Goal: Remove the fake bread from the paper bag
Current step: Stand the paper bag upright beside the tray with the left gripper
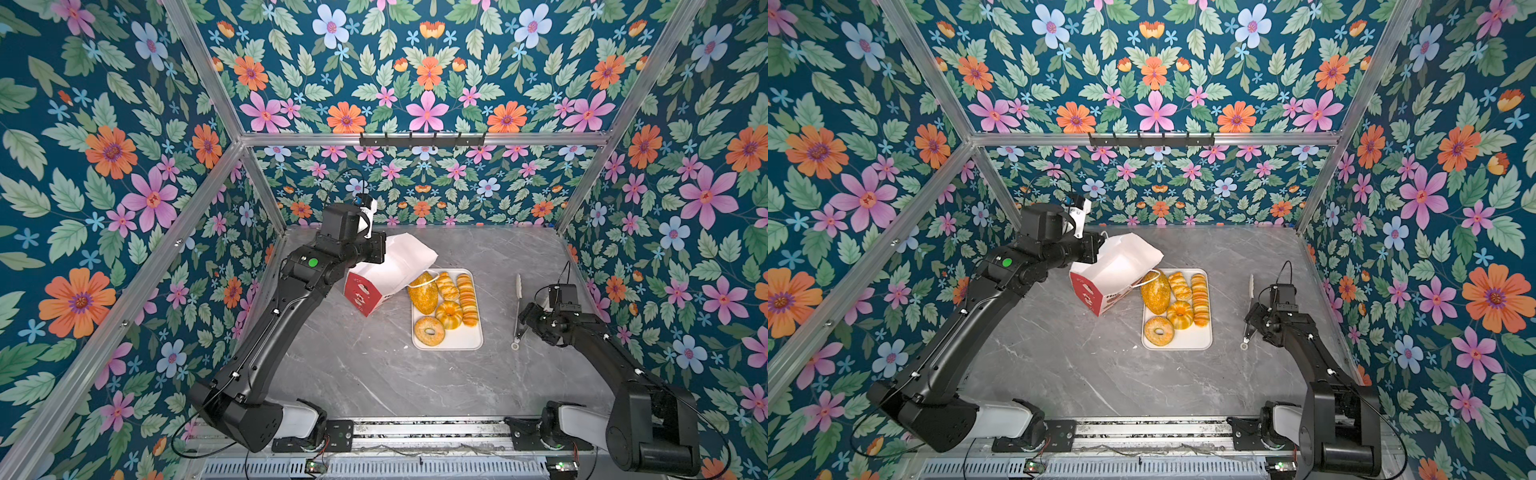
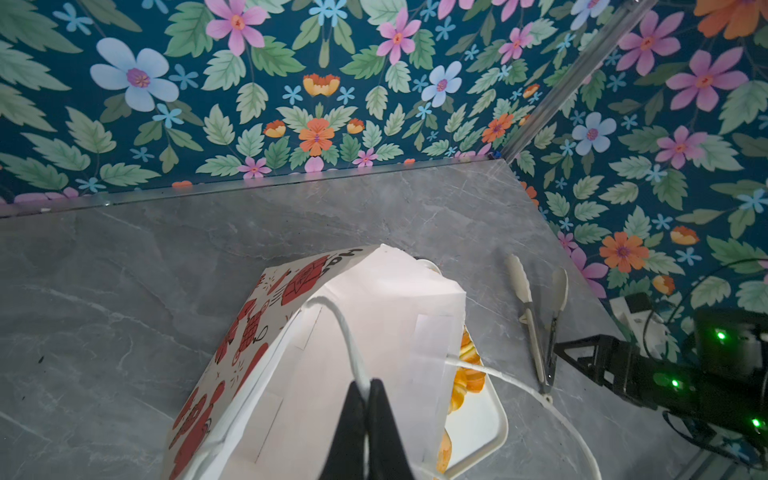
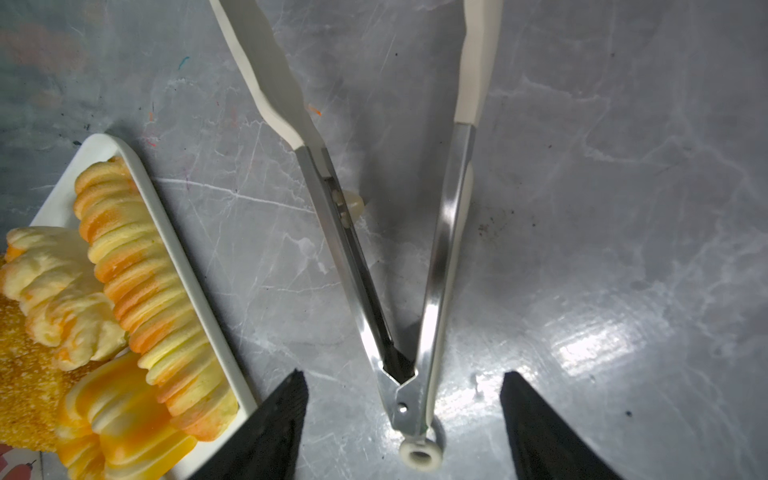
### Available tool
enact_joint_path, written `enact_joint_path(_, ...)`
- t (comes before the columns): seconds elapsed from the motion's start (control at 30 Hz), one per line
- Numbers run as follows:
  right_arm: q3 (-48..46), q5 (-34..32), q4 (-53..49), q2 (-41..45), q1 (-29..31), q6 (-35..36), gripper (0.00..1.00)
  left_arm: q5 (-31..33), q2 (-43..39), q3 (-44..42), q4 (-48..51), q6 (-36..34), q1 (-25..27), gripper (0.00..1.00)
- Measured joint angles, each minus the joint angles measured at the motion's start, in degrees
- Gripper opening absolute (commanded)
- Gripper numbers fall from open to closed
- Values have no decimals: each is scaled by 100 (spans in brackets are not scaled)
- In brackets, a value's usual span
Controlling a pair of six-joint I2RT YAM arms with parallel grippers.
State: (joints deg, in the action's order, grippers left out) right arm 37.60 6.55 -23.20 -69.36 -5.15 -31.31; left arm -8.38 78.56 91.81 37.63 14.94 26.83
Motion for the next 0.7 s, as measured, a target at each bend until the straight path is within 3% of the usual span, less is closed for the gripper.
enact_joint_path(0.4,-9,140,197,-133,7,0,75,-166,90,-348,-173,-11,-970,0)
enact_joint_path(0.5,-9,199,199,-138,4,0,75,-76,103,-415,-157,-50,-1139,13)
enact_joint_path(0.7,-9,243,199,-140,4,0,75,61,101,-437,-151,-168,-1344,58)
